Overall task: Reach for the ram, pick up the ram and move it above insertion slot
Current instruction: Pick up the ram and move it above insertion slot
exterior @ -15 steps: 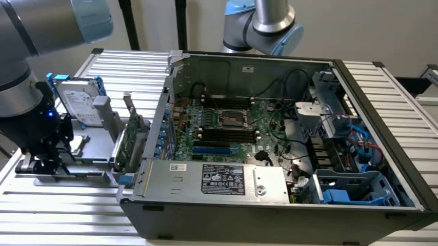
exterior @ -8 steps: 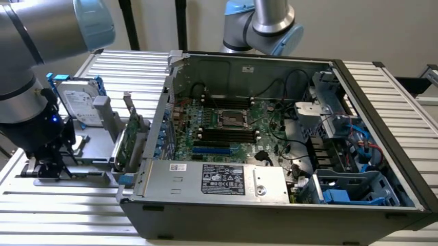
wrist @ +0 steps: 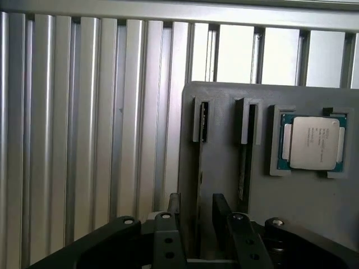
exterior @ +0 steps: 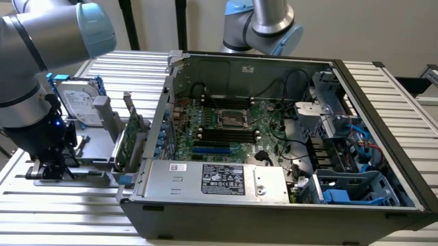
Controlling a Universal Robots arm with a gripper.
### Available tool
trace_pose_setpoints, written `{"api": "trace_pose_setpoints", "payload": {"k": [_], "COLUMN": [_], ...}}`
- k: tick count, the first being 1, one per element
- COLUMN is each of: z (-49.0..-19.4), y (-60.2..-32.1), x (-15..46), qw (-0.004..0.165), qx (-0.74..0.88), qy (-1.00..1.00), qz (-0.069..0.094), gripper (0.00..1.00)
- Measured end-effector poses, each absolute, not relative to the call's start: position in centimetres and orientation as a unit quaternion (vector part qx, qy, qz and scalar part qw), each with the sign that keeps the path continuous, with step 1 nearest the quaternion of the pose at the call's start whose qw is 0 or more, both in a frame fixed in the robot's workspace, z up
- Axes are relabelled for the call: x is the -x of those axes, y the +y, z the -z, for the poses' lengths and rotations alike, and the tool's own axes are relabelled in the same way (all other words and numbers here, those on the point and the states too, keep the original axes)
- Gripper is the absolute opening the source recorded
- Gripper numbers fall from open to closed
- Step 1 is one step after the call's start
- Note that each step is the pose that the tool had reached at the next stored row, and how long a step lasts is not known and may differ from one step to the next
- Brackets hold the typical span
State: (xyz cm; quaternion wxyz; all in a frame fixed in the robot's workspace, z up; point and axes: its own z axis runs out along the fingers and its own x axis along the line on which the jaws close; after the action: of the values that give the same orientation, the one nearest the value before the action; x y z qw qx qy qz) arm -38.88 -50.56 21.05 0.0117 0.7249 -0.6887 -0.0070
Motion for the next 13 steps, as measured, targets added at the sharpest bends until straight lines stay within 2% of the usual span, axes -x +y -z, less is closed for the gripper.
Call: {"api": "trace_pose_setpoints", "payload": {"k": [12,13], "z": [-19.7,-19.7], "y": [-50.1,-50.1], "x": [39.0,39.0], "qw": [0.012,0.012], "qx": [-0.731,-0.731], "qy": [-0.682,-0.682], "qz": [0.007,0.007], "gripper": [0.36,0.34]}}
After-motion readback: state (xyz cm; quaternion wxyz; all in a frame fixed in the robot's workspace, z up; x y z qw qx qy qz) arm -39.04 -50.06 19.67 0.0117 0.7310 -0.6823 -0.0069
